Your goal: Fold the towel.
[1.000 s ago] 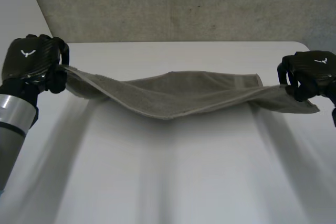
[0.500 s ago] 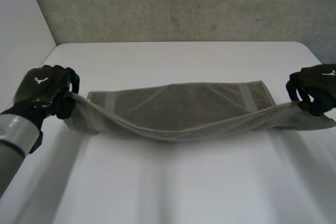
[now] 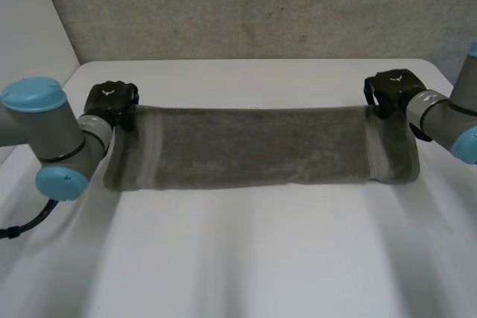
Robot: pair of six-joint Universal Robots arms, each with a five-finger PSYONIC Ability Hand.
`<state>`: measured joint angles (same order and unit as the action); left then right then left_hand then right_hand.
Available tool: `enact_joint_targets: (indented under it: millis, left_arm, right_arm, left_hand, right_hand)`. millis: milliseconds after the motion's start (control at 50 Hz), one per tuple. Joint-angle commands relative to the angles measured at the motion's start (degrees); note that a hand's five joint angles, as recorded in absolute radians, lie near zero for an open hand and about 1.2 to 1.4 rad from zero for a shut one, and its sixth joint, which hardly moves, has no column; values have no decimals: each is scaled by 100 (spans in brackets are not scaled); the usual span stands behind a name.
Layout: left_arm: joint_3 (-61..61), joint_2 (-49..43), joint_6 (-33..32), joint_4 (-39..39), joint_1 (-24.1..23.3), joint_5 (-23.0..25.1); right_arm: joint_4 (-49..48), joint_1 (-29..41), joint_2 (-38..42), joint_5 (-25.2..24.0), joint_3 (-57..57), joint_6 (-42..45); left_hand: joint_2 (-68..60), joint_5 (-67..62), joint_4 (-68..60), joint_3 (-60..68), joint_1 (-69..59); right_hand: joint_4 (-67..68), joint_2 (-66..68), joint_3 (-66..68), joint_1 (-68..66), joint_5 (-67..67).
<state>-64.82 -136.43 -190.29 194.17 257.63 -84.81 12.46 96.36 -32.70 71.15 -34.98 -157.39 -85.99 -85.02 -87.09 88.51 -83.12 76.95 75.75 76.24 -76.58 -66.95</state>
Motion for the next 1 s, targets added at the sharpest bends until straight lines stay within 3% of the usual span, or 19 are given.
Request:
enact_joint_targets:
  millis: [20,140,160,180,200,220,240,260,380,440,540,660,760,880,1000]
  left_arm:
    - [690,-481,1,-178,-134,-18]
    - [1085,-763,-8,-231,-195,-123]
    - [1146,-797,0,-239,-195,-123]
    - [1182,-815,1,-248,-195,-123]
    - [1182,-815,1,-248,-195,-123]
    - [1182,-807,18,-274,-195,-132]
    - [1182,-807,18,-275,-195,-132]
    - [1182,-781,9,-309,-195,-132]
    - [1147,-509,36,-686,-195,-132]
    - [955,-167,53,-959,-195,-141]
    - [280,491,62,-1136,-187,-123]
    - [-751,1268,71,-1048,-187,-79]
    - [-2111,2136,71,-566,-213,-53]
    - [-2747,2454,53,-99,-345,-44]
    - [-3054,2516,36,306,-371,-53]
  right_arm:
    - [-358,120,528,145,667,-108]
    - [-419,190,905,127,1045,-108]
    - [-446,216,958,136,1071,-108]
    - [-446,217,959,136,1072,-108]
    - [-472,260,985,188,1080,-116]
    - [-473,261,985,189,1081,-116]
    - [-481,287,977,258,1063,-125]
    - [-473,313,950,363,1037,-125]
    - [-437,348,748,681,905,-108]
    - [-411,366,238,742,500,-99]
    - [-455,287,-1208,725,-1244,-90]
    - [-586,269,-2317,725,-2932,-72]
    - [-780,269,-2653,725,-3701,-55]
    - [-1491,24,-2724,725,-4736,173]
    - [-1677,-29,-2460,734,-4826,402]
  left_hand:
    - [599,1502,709,-851,312]
    - [599,1502,709,-851,312]
    - [599,1502,709,-851,312]
    - [2861,3765,2971,-3113,2575]
    - [2884,3788,2994,-3136,2598]
    - [6331,7235,6441,-6583,6045]
    - [6366,7270,6476,-6618,6080]
    - [7599,8502,7709,-7851,7312]
    - [7577,8481,7687,-7829,7291]
    - [7577,8481,7687,-7829,7291]
    - [7577,8481,7687,-7829,7291]
    - [7577,8481,7687,-7829,7291]
    - [7577,8481,7687,-7829,7291]
    - [7577,8481,7687,-7829,7291]
    - [7561,8464,7670,-7812,7274]
  right_hand:
    - [305,425,376,-342,-305]
    - [305,425,376,-342,-305]
    - [-2654,-2533,-2582,2616,2653]
    - [-2683,-2563,-2612,2646,2683]
    - [-6197,-6077,-6126,6160,6197]
    - [-6233,-6112,-6161,6196,6232]
    - [-6695,-6575,-6624,6658,6695]
    - [-6695,-6575,-6624,6658,6695]
    - [-6695,-6575,-6624,6658,6695]
    - [-6695,-6575,-6624,6658,6695]
    - [-6695,-6575,-6624,6658,6695]
    - [-6695,-6575,-6624,6658,6695]
    - [-6695,-6575,-6624,6658,6695]
    - [-5981,-5860,-5909,5943,5980]
    - [-5779,-5658,-5707,5741,5778]
